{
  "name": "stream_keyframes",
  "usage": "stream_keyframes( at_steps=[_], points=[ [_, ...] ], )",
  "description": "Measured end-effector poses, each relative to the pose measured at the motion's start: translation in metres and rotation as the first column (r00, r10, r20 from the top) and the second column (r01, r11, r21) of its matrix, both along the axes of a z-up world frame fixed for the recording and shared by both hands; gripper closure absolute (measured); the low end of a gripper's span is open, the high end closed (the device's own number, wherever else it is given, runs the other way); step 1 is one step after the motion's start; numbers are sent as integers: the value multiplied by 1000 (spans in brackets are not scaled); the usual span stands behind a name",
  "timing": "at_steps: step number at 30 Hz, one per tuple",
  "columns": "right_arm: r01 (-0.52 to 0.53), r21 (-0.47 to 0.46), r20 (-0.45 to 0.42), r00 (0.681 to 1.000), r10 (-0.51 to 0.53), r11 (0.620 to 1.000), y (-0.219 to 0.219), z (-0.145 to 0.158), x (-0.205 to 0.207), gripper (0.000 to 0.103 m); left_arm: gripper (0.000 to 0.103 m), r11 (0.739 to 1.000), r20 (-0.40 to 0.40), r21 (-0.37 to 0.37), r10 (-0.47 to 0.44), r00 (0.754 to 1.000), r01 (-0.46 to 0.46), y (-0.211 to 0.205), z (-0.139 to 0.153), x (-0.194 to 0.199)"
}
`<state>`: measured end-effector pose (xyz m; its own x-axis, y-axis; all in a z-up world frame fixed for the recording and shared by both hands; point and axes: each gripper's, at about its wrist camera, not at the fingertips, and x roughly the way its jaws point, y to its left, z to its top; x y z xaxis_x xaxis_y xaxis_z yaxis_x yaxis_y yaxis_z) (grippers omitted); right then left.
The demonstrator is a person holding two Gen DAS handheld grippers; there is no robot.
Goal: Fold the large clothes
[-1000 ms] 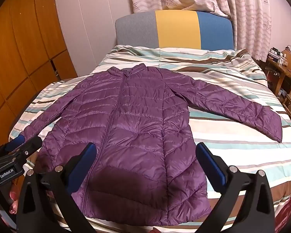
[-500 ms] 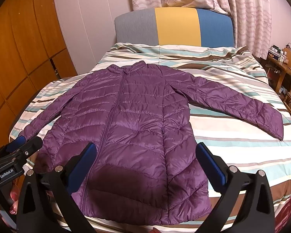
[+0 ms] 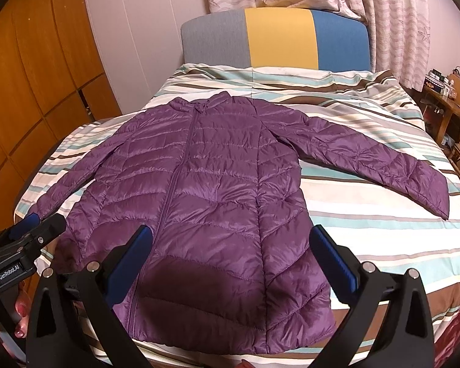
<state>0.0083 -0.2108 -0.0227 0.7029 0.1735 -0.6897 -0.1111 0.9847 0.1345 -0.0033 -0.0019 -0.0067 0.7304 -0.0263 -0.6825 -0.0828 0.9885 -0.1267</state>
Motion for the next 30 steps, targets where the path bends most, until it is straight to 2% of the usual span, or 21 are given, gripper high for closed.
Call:
stream_keyframes(
  at_steps=[30],
  points=[
    [-12, 0, -29, 1000, 12, 1000, -1, -6, 2, 2, 3, 1000, -33, -16, 9, 999, -9, 0, -4, 6]
  ],
)
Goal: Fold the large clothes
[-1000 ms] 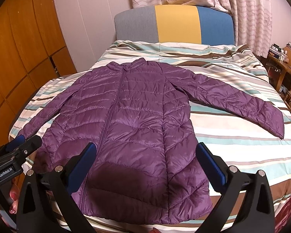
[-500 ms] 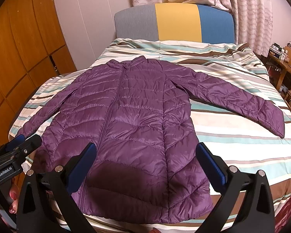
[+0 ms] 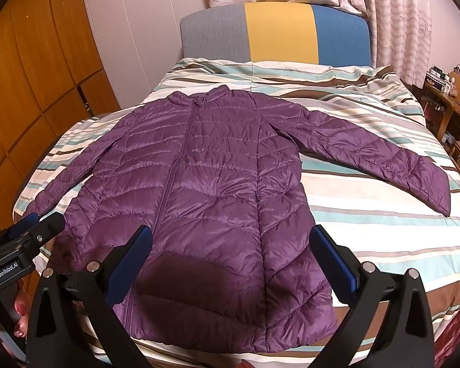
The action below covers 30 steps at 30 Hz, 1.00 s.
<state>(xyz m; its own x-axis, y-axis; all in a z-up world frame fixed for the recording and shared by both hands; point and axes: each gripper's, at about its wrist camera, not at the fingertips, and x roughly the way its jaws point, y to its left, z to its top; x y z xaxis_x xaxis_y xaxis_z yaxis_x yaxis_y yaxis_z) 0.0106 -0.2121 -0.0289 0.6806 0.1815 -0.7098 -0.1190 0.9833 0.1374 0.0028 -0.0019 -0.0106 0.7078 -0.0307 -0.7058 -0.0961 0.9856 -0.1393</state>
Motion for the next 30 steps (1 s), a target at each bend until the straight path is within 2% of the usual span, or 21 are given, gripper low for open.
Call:
stream_keyframes(
  at_steps=[15, 20, 24, 25, 28, 30],
  points=[
    [16, 13, -1, 1000, -16, 1000, -6, -1, 3, 2, 3, 1000, -18, 4, 12, 1000, -12, 4, -5, 4],
    [44, 53, 1, 999, -44, 998, -16, -7, 11, 2, 3, 998, -32, 49, 42, 999, -40, 5, -10, 16],
    [49, 63, 61, 997, -53, 997, -24, -13, 17, 2, 3, 994, -42, 83, 73, 996, -69, 11, -18, 29],
    [60, 62, 71, 995, -64, 996, -28, -14, 20, 2, 3, 993, -57, 92, 83, 995, -78, 14, -22, 36],
    [128, 42, 17, 992, -128, 991, -48, -27, 38, 2, 3, 989, -76, 104, 115, 990, -107, 26, -32, 50],
    [214, 74, -24, 977, -213, 974, -76, -39, 52, 2, 3, 983, -81, 121, 149, 986, -139, 34, -38, 61]
  ],
)
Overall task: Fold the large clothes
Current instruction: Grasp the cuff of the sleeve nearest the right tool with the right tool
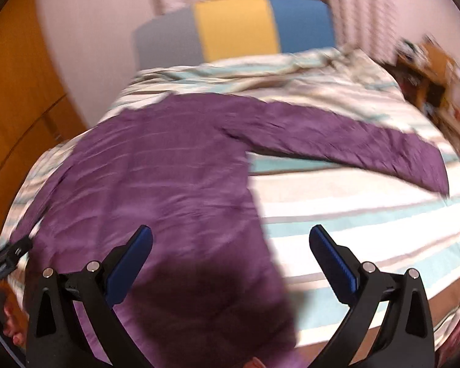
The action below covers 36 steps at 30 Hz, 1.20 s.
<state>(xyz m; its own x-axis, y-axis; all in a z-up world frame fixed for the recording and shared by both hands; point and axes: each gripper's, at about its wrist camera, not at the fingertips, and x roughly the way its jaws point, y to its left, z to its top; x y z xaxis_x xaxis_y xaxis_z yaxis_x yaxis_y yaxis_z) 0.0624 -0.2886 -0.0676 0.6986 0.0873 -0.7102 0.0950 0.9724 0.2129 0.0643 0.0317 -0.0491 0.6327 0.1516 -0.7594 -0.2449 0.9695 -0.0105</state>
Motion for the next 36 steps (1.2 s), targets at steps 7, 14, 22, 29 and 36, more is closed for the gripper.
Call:
stream_keyframes(
  at_steps=[7, 14, 22, 29, 36],
  points=[
    [299, 149, -66, 954, -293, 942, -111, -35, 37, 2, 3, 991, -33, 89, 105, 994, -101, 31, -26, 47],
    [544, 350, -152, 836, -527, 762, -213, -62, 50, 13, 3, 975, -22, 182, 130, 991, -124, 48, -43, 93],
    [685, 450, -136, 687, -714, 574, -285, -66, 41, 31, 3, 975, -49, 180, 140, 989, -129, 55, -71, 104],
    [755, 369, -151, 625, -766, 543, -302, -63, 51, 84, 3, 957, -55, 262, 148, 987, -129, 42, -76, 105],
    [598, 162, 115, 779, -617, 785, -241, 3, 72, 92, 3, 966, -67, 225, 142, 988, -124, 48, -78, 107]
  ],
)
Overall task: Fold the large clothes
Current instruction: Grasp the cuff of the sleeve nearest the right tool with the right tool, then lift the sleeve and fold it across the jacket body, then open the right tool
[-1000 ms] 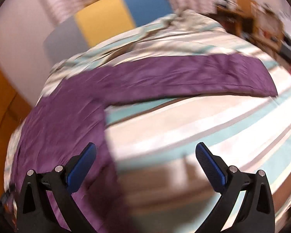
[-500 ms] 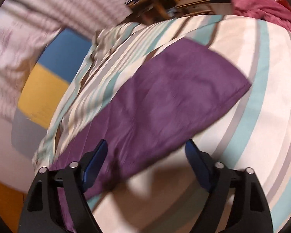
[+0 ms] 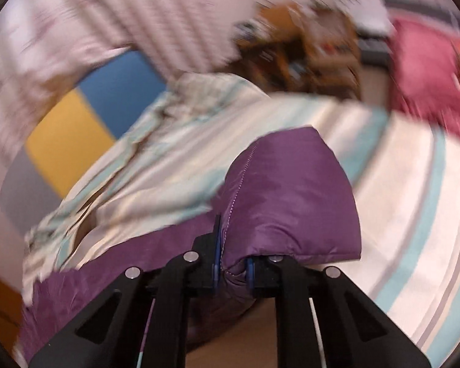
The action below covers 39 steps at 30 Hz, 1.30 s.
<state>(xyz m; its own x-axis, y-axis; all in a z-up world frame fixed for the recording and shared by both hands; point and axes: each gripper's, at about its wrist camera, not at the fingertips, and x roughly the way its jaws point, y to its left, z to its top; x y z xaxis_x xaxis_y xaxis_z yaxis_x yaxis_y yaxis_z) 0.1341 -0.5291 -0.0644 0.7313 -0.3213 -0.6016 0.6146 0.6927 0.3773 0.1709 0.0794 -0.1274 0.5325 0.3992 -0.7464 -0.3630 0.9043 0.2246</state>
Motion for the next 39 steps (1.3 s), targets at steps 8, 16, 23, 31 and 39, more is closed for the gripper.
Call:
stream_keyframes(
  at_steps=[8, 16, 23, 31, 39],
  points=[
    [-331, -293, 6, 937, 348, 897, 145, 45, 22, 94, 3, 999, 11, -51, 3, 1000, -2, 4, -1, -1],
    [-555, -369, -65, 816, 575, 746, 258, 29, 60, 94, 3, 996, 19, -91, 3, 1000, -2, 9, -2, -3],
    [-686, -386, -92, 694, 714, 617, 342, 15, 78, 94, 3, 992, 24, -126, 4, 1000, -1, 13, -3, -4],
    [-817, -394, -146, 509, 848, 422, 416, -12, 81, 94, 3, 991, 25, -132, 5, 1000, -2, 13, -3, -3],
    [-880, -422, -254, 345, 904, 218, 470, -41, 75, 94, 3, 991, 25, -131, 5, 1000, -2, 14, -3, -4]
  ],
)
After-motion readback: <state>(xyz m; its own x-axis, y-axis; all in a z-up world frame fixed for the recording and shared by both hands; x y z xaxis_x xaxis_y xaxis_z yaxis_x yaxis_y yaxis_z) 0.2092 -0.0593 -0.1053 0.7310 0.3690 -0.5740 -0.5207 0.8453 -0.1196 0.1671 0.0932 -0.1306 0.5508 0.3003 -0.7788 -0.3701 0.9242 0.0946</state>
